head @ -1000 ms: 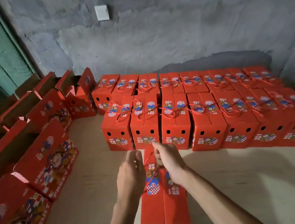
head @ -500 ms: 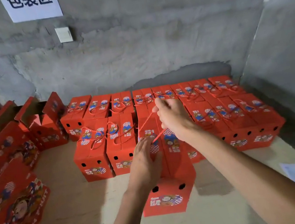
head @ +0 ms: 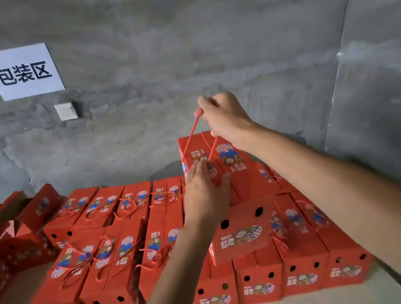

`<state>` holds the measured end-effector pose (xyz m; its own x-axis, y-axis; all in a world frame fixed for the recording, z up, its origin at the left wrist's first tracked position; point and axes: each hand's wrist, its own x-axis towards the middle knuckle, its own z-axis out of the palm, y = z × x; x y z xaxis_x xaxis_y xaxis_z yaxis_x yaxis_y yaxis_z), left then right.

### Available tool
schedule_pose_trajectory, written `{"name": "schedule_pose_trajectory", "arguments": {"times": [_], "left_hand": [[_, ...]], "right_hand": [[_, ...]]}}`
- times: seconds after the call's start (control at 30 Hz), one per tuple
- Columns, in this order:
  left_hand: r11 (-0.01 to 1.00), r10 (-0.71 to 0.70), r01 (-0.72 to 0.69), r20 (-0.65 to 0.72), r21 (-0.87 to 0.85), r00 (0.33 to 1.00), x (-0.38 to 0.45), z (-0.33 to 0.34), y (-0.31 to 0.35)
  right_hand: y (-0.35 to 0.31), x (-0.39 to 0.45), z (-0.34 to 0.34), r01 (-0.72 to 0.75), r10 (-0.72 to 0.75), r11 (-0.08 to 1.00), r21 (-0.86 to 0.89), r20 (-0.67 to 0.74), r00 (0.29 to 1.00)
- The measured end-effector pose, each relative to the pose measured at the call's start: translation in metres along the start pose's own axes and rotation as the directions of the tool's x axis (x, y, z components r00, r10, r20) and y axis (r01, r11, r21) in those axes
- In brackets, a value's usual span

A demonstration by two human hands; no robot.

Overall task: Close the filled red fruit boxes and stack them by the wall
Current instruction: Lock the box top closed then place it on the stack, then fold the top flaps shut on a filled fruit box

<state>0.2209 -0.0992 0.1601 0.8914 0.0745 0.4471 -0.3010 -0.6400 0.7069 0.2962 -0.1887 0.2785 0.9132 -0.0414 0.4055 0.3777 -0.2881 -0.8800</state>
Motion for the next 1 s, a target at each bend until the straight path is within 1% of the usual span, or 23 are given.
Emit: {"name": "schedule_pose_trajectory", "arguments": {"times": [0.1, 0.2, 0.33, 0.4, 0.53, 0.63, 0.7, 0.73, 0.77, 0.83, 0.87, 0.9, 0.93, 0.97, 1.0], "left_hand": [[1.000, 0.006, -0.006, -0.008, -0.020, 1.000, 0.047, 0.060, 0.007], [0.999, 0.035, -0.034, 0.025, -0.019, 0.999, 0.098, 0.120, 0.010], [0.997, 0.063, -0.060, 0.081, -0.040, 0.995, 0.166, 0.203, 0.013], [0.997, 0.068, -0.062, 0.130, -0.048, 0.989, 0.198, 0.247, 0.015], [0.995, 0.072, -0.054, 0.219, -0.089, 0.973, 0.232, 0.326, 0.011], [0.996, 0.048, -0.025, 0.288, -0.083, 0.956, 0.245, 0.375, -0.004], [0.995, 0.003, 0.026, 0.280, -0.096, 0.960, 0.251, 0.401, -0.007], [0.993, -0.035, 0.064, 0.274, -0.100, 0.961, 0.254, 0.411, -0.006], [0.991, -0.060, 0.090, 0.269, -0.098, 0.961, 0.256, 0.418, -0.004], [0.992, -0.075, 0.098, 0.243, -0.084, 0.967, 0.256, 0.428, -0.001], [0.992, -0.075, 0.096, 0.230, -0.081, 0.970, 0.253, 0.429, 0.000], [0.992, -0.068, 0.089, 0.221, -0.088, 0.973, 0.249, 0.428, 0.001], [0.991, -0.062, 0.086, 0.224, -0.098, 0.973, 0.246, 0.425, 0.002], [0.991, -0.062, 0.088, 0.233, -0.103, 0.970, 0.242, 0.419, 0.004], [0.991, -0.064, 0.091, 0.241, -0.103, 0.968, 0.239, 0.411, 0.007]], "right_hand": [[0.030, 0.053, -0.034, -0.005, 0.004, 0.997, -0.076, -0.022, 1.000], [0.071, 0.105, -0.071, -0.047, 0.039, 0.992, -0.118, -0.068, 0.997], [0.129, 0.169, -0.121, -0.124, 0.105, 0.980, -0.155, -0.123, 0.987], [0.157, 0.196, -0.141, -0.156, 0.129, 0.975, -0.157, -0.166, 0.978], [0.220, 0.241, -0.172, -0.221, 0.184, 0.961, -0.163, -0.216, 0.959], [0.275, 0.253, -0.190, -0.277, 0.247, 0.954, -0.116, -0.222, 0.943], [0.309, 0.251, -0.202, -0.302, 0.288, 0.953, -0.025, -0.240, 0.927], [0.323, 0.248, -0.209, -0.299, 0.286, 0.954, -0.018, -0.247, 0.926], [0.333, 0.245, -0.214, -0.287, 0.263, 0.956, -0.066, -0.245, 0.933], [0.343, 0.241, -0.219, -0.247, 0.204, 0.934, -0.257, -0.182, 0.962], [0.344, 0.237, -0.219, -0.229, 0.192, 0.896, -0.381, -0.132, 0.972], [0.343, 0.232, -0.218, -0.201, 0.182, 0.825, -0.528, -0.089, 0.979], [0.339, 0.227, -0.216, -0.158, 0.165, 0.706, -0.690, -0.057, 0.985], [0.333, 0.220, -0.213, -0.108, 0.135, 0.546, -0.831, -0.040, 0.990], [0.324, 0.212, -0.209, -0.050, 0.084, 0.383, -0.923, -0.019, 0.996]]}}
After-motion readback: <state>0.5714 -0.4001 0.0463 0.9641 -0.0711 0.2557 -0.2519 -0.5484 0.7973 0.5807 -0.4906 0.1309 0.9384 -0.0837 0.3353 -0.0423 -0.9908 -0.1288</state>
